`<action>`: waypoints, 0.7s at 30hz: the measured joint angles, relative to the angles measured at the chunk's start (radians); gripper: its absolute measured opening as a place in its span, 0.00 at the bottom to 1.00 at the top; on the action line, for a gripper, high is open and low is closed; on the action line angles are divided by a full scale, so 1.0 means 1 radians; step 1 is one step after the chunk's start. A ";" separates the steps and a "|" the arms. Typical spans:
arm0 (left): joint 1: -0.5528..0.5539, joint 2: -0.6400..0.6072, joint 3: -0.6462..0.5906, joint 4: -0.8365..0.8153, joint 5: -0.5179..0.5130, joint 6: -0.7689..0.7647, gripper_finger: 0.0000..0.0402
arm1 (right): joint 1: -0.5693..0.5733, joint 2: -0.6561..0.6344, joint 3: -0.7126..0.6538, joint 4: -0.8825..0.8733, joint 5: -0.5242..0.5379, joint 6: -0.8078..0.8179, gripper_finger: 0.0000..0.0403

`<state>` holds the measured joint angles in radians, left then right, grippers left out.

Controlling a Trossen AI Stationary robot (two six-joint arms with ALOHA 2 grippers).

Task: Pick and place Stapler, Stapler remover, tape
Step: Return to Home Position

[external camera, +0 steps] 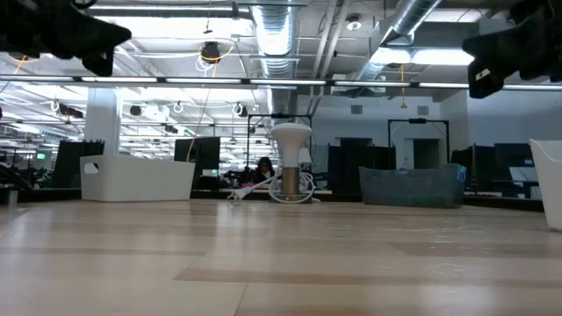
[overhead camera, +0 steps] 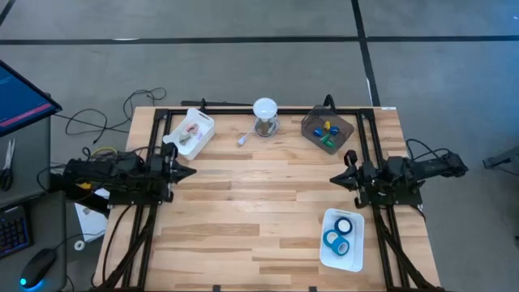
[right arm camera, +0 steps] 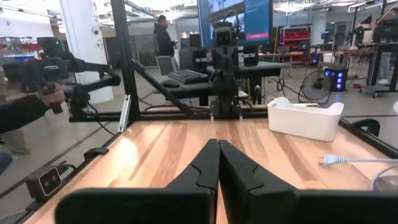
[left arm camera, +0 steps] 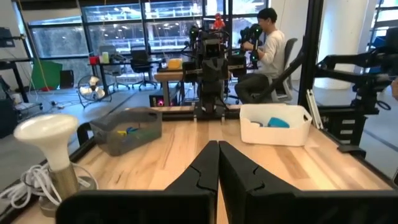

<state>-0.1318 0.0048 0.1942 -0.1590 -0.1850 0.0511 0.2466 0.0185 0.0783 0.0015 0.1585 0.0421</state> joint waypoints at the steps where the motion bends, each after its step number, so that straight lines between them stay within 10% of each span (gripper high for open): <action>1: 0.000 0.000 -0.015 0.013 -0.001 0.002 0.00 | 0.000 -0.001 -0.008 0.001 0.000 0.000 0.00; 21: 0.000 0.017 -0.178 0.177 -0.018 0.015 0.00 | -0.002 0.001 -0.071 0.036 -0.026 -0.061 0.00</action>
<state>-0.1314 0.0219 0.0158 0.0182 -0.2028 0.0662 0.2443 0.0196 0.0074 0.0376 0.1323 -0.0188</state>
